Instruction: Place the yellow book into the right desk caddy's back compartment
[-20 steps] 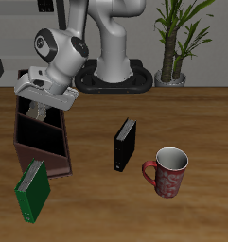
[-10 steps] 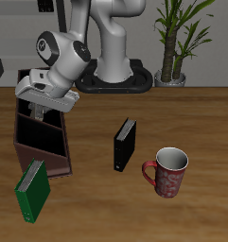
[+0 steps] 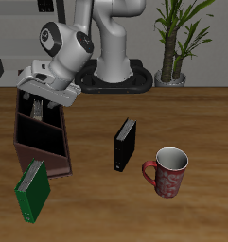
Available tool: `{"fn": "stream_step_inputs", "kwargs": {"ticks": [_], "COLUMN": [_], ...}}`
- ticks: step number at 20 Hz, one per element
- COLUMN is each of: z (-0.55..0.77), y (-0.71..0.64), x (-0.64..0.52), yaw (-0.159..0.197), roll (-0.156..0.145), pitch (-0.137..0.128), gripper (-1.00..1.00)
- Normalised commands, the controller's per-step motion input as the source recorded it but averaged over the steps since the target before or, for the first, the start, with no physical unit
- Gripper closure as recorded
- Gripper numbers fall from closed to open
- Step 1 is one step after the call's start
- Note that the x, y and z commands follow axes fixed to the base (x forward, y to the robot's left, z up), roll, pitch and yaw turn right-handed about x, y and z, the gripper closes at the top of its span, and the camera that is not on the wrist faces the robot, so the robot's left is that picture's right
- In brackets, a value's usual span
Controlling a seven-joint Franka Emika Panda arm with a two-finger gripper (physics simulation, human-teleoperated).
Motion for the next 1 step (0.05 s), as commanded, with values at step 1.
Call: {"fn": "stream_step_inputs", "kwargs": {"ticks": [1], "z": [0.01], "y": [-0.01], "x": [0.05], "yaw": [0.0], "roll": [0.0], "pitch": [0.0], "gripper": [-1.0]}}
